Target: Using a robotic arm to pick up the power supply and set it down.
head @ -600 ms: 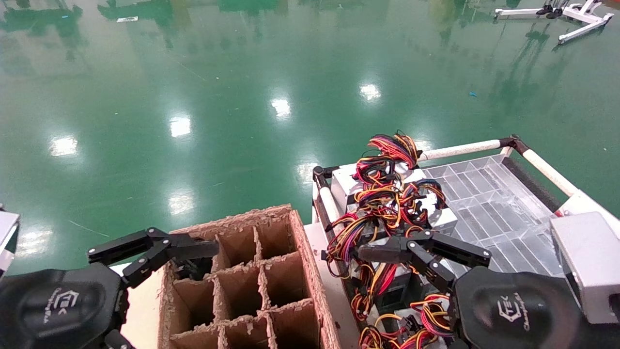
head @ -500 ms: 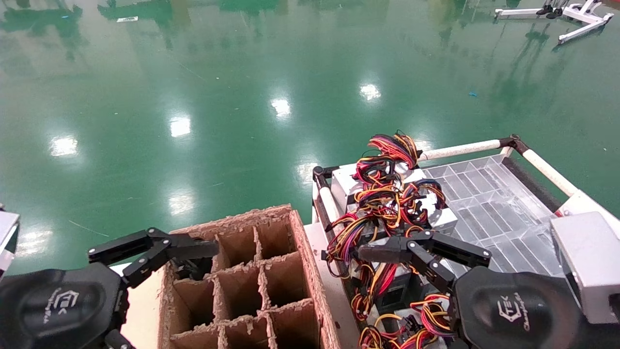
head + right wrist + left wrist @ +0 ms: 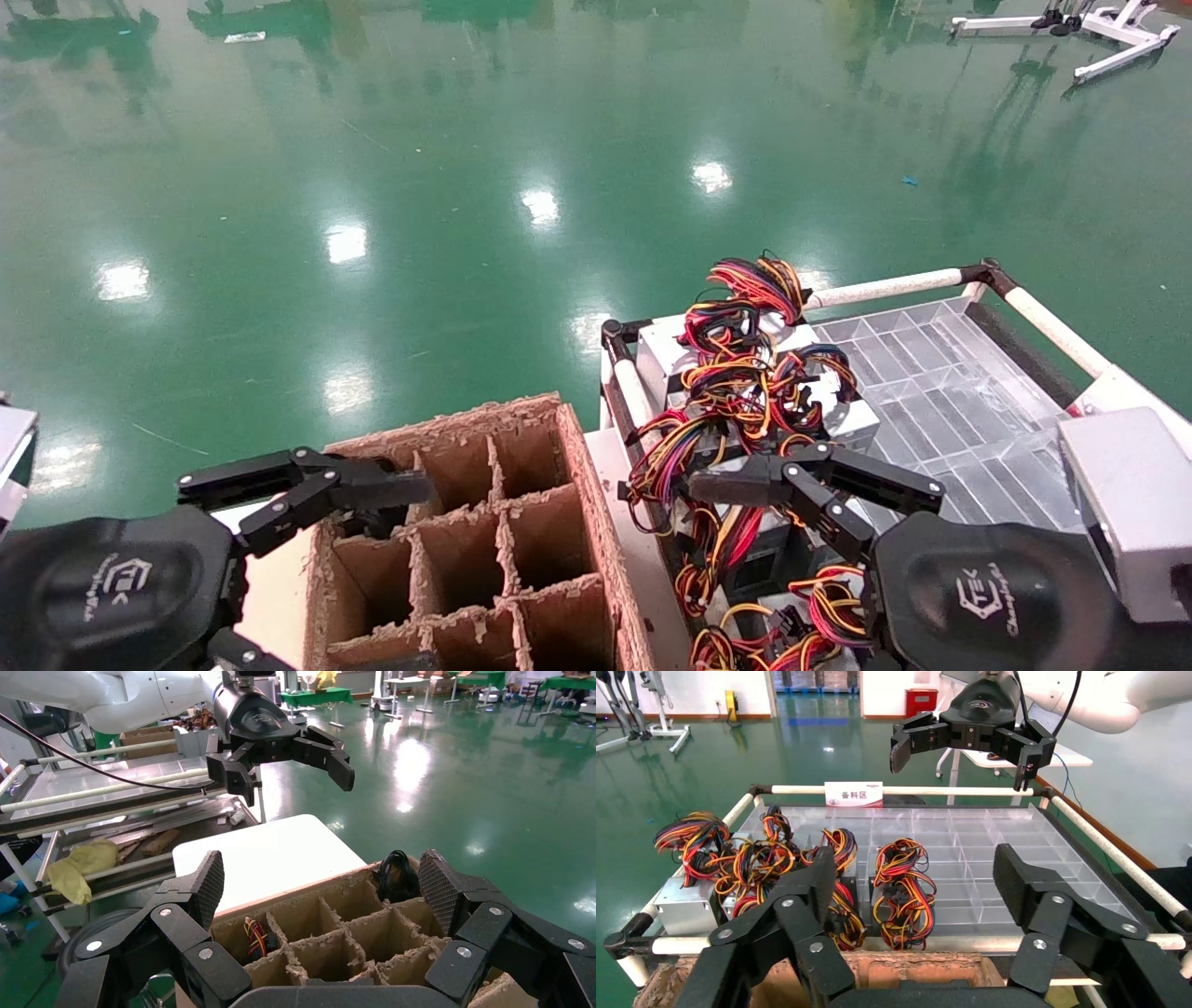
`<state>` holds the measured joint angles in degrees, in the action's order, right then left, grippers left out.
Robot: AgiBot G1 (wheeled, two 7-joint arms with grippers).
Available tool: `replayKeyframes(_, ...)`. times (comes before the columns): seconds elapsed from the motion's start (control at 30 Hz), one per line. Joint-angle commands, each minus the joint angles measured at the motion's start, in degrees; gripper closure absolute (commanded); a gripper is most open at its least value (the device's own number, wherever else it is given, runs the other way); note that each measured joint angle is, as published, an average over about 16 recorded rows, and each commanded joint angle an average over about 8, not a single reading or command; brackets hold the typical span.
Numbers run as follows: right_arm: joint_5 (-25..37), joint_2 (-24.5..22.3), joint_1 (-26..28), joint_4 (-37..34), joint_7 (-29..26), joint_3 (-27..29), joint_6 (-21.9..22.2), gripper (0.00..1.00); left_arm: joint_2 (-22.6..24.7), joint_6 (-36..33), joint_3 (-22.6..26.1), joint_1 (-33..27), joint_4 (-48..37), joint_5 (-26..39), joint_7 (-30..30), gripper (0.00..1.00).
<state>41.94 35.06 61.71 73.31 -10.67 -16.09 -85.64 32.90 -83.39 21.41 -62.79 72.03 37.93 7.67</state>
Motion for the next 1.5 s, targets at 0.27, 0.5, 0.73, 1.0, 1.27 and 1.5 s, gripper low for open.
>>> replayKeyframes(0.27,0.0,0.0,0.0,0.0,0.0,0.0,0.0,0.0,0.0,0.0,0.0,0.0,0.0,0.0,0.0,1.0)
replayKeyframes(0.5,0.1,0.0,0.0,0.0,0.0,0.0,0.0,0.0,0.0,0.0,0.0,0.0,0.0,0.0,0.0,1.0)
replayKeyframes(0.73,4.0,3.4,1.9,-2.2,0.4,-2.4,1.1,0.0,0.0,0.0,0.0,0.0,0.0,0.0,0.0,1.0)
replayKeyframes(1.0,15.5,13.3,11.5,-11.3,1.1,-9.8,0.9,0.0,0.0,0.0,0.0,0.0,0.0,0.0,0.0,1.0)
replayKeyframes(1.27,23.1,25.1,19.3,-24.8,7.9,-14.9,0.6,0.0,0.0,0.0,0.0,0.0,0.0,0.0,0.0,1.0)
replayKeyframes(1.5,28.5,35.4,24.7,-38.4,17.1,-18.0,3.5,0.0,0.0,0.0,0.0,0.0,0.0,0.0,0.0,1.0)
